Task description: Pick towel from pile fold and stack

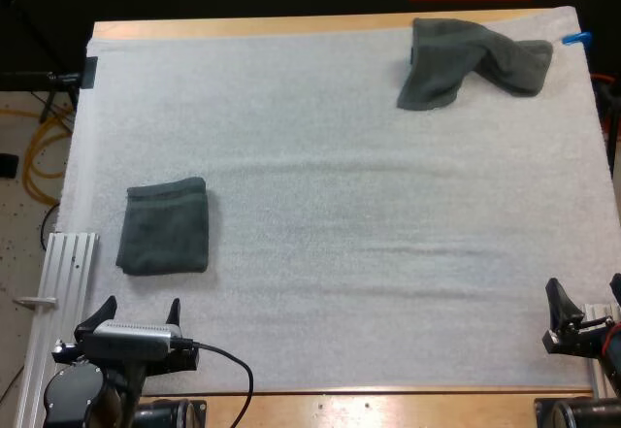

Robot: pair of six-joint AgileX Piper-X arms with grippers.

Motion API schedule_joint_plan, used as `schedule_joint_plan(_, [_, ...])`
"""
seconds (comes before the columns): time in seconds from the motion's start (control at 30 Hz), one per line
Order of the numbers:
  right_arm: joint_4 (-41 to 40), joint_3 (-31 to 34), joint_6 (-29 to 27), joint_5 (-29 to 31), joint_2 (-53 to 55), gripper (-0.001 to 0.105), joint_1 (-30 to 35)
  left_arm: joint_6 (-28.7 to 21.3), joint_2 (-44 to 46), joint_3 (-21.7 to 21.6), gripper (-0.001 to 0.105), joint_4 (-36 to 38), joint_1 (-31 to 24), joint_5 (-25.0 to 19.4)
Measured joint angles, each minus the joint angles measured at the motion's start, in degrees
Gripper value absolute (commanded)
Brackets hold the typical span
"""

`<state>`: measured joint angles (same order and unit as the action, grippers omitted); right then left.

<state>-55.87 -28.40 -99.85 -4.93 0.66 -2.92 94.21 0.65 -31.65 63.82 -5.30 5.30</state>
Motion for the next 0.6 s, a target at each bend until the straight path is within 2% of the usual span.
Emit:
schedule_joint_plan(0.13, [-0.11,-2.17,-0.57,0.00,-0.05,0.078,0.00,0.00,0.00,-0.49,0.072,-0.20,0.00,1.13])
schedule_joint_plan(0.23, [-0.11,-5.03,-1.60,0.00,-1.66,0.078,0.00,0.00,-1.07,-2.46,0.072,-1.32,0.41,3.88])
schedule_joint_plan(0.33, [-0.11,-7.85,-1.70,-0.47,-4.79,0.078,0.00,0.00,-5.30,-5.59,0.072,-4.39,1.73,6.74])
schedule_joint_plan(0.6, [-0.11,-16.69,-1.70,-6.65,-15.47,0.078,0.00,-0.36,-19.28,-17.13,0.072,-10.02,9.35,9.20])
